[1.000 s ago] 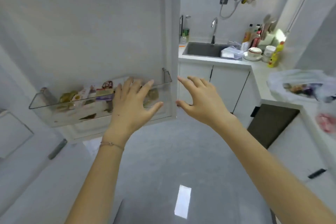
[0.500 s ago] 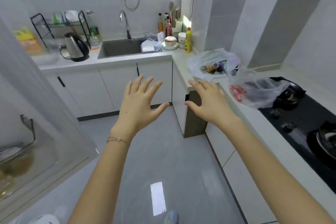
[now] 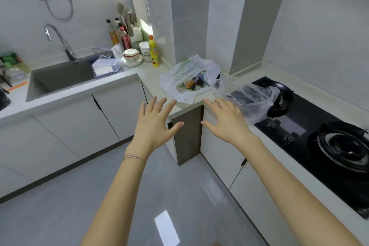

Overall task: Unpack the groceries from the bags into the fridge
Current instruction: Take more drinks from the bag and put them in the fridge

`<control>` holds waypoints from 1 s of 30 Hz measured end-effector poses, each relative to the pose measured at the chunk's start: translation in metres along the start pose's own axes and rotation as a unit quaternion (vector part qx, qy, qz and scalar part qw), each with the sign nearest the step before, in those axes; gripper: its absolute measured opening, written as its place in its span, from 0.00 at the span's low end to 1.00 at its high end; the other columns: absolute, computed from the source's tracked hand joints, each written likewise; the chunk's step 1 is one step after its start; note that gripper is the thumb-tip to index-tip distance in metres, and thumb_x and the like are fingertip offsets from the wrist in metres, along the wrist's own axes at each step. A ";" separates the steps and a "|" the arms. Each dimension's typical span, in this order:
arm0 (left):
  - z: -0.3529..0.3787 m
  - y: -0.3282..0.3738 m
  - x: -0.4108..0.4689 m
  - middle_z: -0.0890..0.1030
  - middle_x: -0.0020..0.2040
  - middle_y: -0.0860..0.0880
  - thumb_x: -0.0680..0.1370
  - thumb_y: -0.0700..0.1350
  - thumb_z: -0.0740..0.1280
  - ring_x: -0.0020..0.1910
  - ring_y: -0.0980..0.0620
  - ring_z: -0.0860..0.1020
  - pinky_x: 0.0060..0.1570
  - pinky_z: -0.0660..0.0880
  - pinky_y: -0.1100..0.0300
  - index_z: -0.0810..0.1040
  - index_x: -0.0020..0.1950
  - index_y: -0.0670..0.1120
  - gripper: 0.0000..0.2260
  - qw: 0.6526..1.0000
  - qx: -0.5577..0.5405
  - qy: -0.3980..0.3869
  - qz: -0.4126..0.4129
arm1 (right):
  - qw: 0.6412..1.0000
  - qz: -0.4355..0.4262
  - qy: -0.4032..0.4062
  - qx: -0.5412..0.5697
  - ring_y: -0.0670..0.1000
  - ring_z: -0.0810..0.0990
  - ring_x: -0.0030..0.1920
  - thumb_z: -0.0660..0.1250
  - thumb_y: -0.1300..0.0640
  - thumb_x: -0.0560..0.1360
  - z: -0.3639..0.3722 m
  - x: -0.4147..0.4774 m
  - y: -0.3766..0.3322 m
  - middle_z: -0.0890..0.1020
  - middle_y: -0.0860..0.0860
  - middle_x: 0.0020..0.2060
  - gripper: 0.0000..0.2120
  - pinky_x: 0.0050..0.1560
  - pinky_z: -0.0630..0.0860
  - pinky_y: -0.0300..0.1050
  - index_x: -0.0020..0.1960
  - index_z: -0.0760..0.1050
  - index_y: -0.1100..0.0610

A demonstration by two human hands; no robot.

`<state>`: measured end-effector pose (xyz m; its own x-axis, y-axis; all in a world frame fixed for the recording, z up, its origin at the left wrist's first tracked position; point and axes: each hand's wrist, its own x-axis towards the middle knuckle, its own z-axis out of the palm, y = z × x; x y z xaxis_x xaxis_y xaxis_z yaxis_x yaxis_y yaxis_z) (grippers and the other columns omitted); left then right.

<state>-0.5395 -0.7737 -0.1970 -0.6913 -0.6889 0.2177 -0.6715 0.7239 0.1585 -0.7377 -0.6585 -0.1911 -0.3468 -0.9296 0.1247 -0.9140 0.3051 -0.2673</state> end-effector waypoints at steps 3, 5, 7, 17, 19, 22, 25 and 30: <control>0.023 -0.002 0.048 0.60 0.78 0.49 0.72 0.71 0.47 0.78 0.45 0.51 0.76 0.44 0.43 0.57 0.78 0.57 0.36 1.000 -0.004 -0.023 0.005 | 1.000 0.017 -0.014 0.003 0.56 0.59 0.73 0.62 0.41 0.77 0.012 0.042 0.030 0.62 0.51 0.74 0.32 0.71 0.56 0.54 0.77 0.55 0.47; 0.038 -0.002 0.081 0.60 0.78 0.49 0.74 0.70 0.48 0.79 0.46 0.50 0.76 0.43 0.43 0.57 0.78 0.57 0.35 0.999 -0.001 -0.036 0.006 | 1.000 0.017 -0.017 -0.001 0.57 0.60 0.72 0.62 0.40 0.76 0.020 0.073 0.050 0.63 0.51 0.73 0.33 0.70 0.58 0.54 0.77 0.55 0.47; 0.053 -0.002 0.113 0.59 0.78 0.49 0.77 0.67 0.54 0.79 0.46 0.49 0.75 0.42 0.43 0.56 0.78 0.56 0.31 0.999 0.002 -0.049 0.004 | 1.000 0.013 -0.017 0.004 0.57 0.60 0.72 0.62 0.41 0.76 0.026 0.103 0.069 0.64 0.52 0.73 0.33 0.70 0.59 0.54 0.77 0.56 0.47; 0.126 -0.010 0.226 0.61 0.77 0.51 0.68 0.71 0.41 0.79 0.49 0.51 0.74 0.41 0.41 0.61 0.77 0.55 0.40 0.995 0.002 -0.081 -0.057 | 0.994 -0.048 -0.100 0.000 0.56 0.57 0.74 0.62 0.41 0.77 0.063 0.227 0.131 0.60 0.52 0.75 0.33 0.71 0.56 0.52 0.77 0.55 0.47; 0.139 -0.017 0.238 0.60 0.78 0.50 0.68 0.71 0.41 0.79 0.48 0.50 0.74 0.40 0.41 0.60 0.77 0.55 0.41 0.993 0.000 -0.096 -0.071 | 0.993 -0.053 -0.110 0.006 0.56 0.57 0.74 0.62 0.42 0.77 0.070 0.247 0.134 0.59 0.53 0.76 0.32 0.71 0.55 0.51 0.78 0.54 0.47; 0.155 -0.032 0.259 0.58 0.79 0.50 0.69 0.71 0.41 0.79 0.48 0.48 0.74 0.41 0.40 0.59 0.77 0.55 0.40 0.990 0.011 -0.113 -0.088 | 0.991 -0.062 -0.120 0.022 0.56 0.57 0.74 0.61 0.45 0.78 0.083 0.277 0.138 0.59 0.53 0.75 0.31 0.71 0.55 0.51 0.78 0.55 0.48; 0.171 -0.049 0.281 0.57 0.79 0.51 0.73 0.70 0.46 0.79 0.48 0.47 0.74 0.39 0.41 0.58 0.77 0.55 0.36 0.987 0.018 -0.128 -0.096 | 0.989 -0.066 -0.132 0.028 0.56 0.57 0.73 0.62 0.45 0.78 0.097 0.308 0.140 0.58 0.53 0.76 0.32 0.71 0.56 0.52 0.78 0.54 0.49; 0.194 -0.082 0.317 0.56 0.79 0.51 0.79 0.65 0.55 0.79 0.48 0.46 0.74 0.37 0.42 0.57 0.78 0.53 0.31 0.983 0.010 -0.157 -0.095 | 0.986 -0.068 -0.147 0.036 0.56 0.59 0.72 0.62 0.46 0.78 0.125 0.359 0.133 0.61 0.52 0.74 0.31 0.70 0.58 0.51 0.77 0.55 0.48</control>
<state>-0.7552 -1.0585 -0.3281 -0.5998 -0.7907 -0.1224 -0.7989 0.5832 0.1474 -0.9575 -0.9770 -0.3018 -0.1369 -0.9839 -0.1148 -0.9270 0.1681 -0.3351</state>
